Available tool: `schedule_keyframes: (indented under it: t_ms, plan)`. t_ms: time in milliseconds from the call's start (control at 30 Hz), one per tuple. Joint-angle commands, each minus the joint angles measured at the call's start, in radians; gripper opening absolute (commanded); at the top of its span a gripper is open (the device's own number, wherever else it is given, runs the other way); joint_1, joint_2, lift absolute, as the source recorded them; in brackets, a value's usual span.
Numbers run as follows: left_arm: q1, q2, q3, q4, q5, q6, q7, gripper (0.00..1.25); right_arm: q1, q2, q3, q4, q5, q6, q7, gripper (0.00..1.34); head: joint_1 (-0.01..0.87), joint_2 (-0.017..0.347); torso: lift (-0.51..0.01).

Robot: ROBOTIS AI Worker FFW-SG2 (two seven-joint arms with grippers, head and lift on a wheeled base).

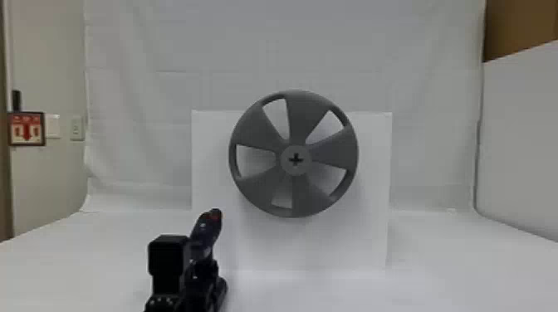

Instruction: Grasp the drill and bring into the middle of wheel

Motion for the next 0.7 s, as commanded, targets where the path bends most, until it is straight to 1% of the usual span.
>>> schedule_keyframes:
  t_ms: [0, 67, 200, 333, 367, 433, 467, 667]
  plan:
    - [0.0, -0.001, 0.0, 0.003, -0.01, -0.002, 0.0, 0.04, 0.0, 0.001, 0.0, 0.001, 0.001, 0.0, 0.0, 1.21, 0.054, 0.031, -0.403]
    - [0.0, -0.001, 0.002, 0.004, -0.01, -0.002, 0.0, 0.05, 0.0, 0.001, 0.0, 0.001, 0.001, 0.0, 0.0, 1.21, 0.054, 0.031, -0.403]
    - [0.006, -0.001, 0.005, 0.009, -0.004, -0.028, 0.002, 0.23, 0.0, 0.001, 0.003, 0.001, 0.005, 0.0, 0.0, 1.21, 0.054, 0.031, -0.403]
    - [0.009, -0.001, 0.005, 0.01, 0.005, -0.037, 0.012, 0.49, 0.0, 0.001, 0.005, -0.001, 0.005, 0.0, 0.0, 1.21, 0.054, 0.031, -0.403]
    - [0.009, -0.001, 0.006, 0.01, 0.006, -0.037, 0.012, 0.57, -0.002, 0.001, 0.005, 0.001, 0.005, 0.0, 0.0, 1.21, 0.054, 0.031, -0.403]
    - [0.011, -0.001, 0.008, 0.01, 0.008, -0.038, 0.012, 0.68, -0.002, 0.001, 0.005, -0.001, 0.005, 0.0, 0.0, 1.21, 0.054, 0.031, -0.403]
    - [0.011, -0.001, 0.008, 0.01, 0.01, -0.038, 0.012, 0.71, -0.002, 0.0, 0.005, -0.001, 0.005, 0.0, 0.0, 1.21, 0.054, 0.031, -0.403]
    - [0.014, -0.001, 0.008, 0.01, 0.017, -0.055, 0.012, 0.74, -0.002, -0.002, 0.006, -0.001, 0.005, 0.0, 0.0, 1.21, 0.054, 0.031, -0.403]
